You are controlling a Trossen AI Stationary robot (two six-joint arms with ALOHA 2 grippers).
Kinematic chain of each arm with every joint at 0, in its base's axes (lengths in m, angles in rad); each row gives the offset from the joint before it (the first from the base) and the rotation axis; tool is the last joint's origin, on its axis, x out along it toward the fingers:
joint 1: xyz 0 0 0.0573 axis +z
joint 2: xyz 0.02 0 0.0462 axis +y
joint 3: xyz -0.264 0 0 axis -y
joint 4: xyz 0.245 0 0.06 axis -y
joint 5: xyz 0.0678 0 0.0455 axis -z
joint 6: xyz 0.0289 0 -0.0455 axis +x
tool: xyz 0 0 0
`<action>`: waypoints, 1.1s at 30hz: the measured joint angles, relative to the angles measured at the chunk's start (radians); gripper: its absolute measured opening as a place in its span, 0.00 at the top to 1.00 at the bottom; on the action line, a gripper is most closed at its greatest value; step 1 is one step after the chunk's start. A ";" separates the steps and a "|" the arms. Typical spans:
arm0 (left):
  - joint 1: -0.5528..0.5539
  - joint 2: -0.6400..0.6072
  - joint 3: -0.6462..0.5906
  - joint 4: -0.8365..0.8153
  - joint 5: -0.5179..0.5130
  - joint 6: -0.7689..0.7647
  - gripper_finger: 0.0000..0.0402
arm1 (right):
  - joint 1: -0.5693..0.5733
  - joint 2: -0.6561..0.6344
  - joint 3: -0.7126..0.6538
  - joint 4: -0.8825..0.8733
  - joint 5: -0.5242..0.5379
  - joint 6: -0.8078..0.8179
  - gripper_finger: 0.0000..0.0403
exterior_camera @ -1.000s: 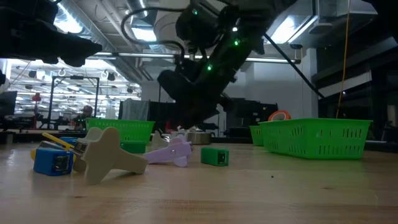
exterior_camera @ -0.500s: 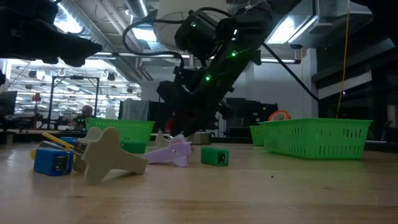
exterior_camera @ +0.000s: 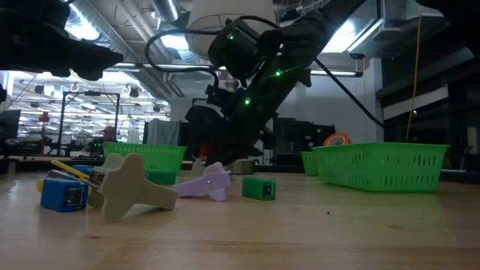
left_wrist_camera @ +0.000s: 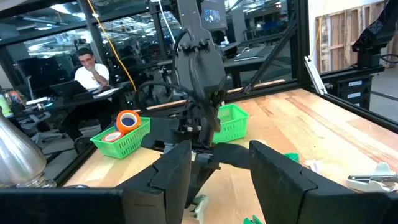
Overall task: Pick and place Stapler, Stapler remover, tape
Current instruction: Put the gray staple remover into the bottom right green bin
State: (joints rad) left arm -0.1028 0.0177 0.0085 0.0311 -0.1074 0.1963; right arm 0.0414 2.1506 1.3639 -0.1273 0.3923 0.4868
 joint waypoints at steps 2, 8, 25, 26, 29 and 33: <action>0.000 0.000 0.000 0.000 0.000 0.000 0.61 | 0.000 -0.001 0.001 0.008 0.000 -0.016 0.87; 0.000 0.000 0.000 0.000 0.000 0.000 0.61 | 0.000 -0.008 0.002 0.004 -0.003 -0.073 0.92; 0.000 0.000 0.000 0.000 0.000 0.000 0.61 | 0.000 -0.241 -0.001 -0.197 -0.028 -0.192 0.91; 0.000 0.000 0.000 0.000 0.000 0.000 0.61 | 0.000 -0.261 -0.001 -0.224 -0.030 -0.200 0.91; 0.000 0.000 0.000 0.000 -0.001 0.000 0.61 | 0.000 -0.321 -0.001 -0.324 -0.031 -0.197 0.92; 0.000 0.000 0.000 0.000 -0.002 0.000 0.61 | 0.004 -0.384 -0.001 -0.464 -0.029 -0.153 0.91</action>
State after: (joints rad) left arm -0.1028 0.0175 0.0083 0.0309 -0.1093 0.1963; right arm 0.0452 1.7662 1.3632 -0.5918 0.3631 0.3336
